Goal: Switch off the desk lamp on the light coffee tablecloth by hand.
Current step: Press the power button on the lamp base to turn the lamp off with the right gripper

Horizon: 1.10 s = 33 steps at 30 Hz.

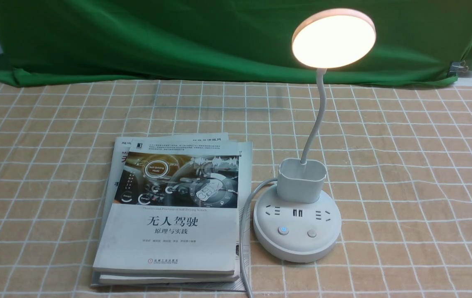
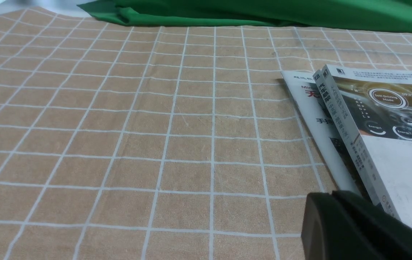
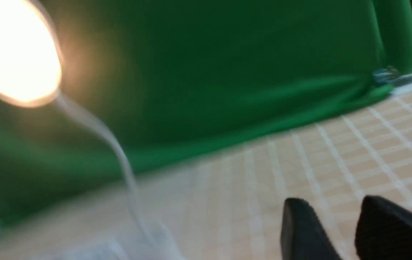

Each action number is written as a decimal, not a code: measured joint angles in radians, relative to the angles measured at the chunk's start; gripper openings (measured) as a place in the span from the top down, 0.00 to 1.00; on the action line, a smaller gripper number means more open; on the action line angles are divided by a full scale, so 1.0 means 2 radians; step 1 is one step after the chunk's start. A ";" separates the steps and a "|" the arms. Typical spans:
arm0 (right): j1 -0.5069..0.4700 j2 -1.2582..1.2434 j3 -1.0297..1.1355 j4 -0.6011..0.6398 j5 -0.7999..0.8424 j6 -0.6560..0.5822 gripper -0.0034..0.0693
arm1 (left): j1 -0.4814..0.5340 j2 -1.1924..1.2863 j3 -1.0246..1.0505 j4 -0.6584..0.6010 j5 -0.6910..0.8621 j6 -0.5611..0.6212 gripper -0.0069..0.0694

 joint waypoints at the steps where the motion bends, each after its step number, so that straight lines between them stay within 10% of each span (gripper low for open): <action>1: 0.000 0.000 0.000 0.001 -0.023 0.014 0.62 | 0.000 0.000 0.000 0.000 0.000 0.000 0.90; 16: 0.000 0.000 0.000 0.004 -0.083 0.041 0.68 | 0.000 0.000 0.000 0.000 0.000 0.000 0.90; 21: 0.000 0.048 -0.049 0.004 0.047 0.012 0.89 | 0.000 0.000 0.000 0.000 0.000 0.000 0.90; 33: 0.000 0.400 -0.360 0.005 0.465 -0.203 0.91 | 0.000 0.000 0.000 0.000 0.000 0.000 0.90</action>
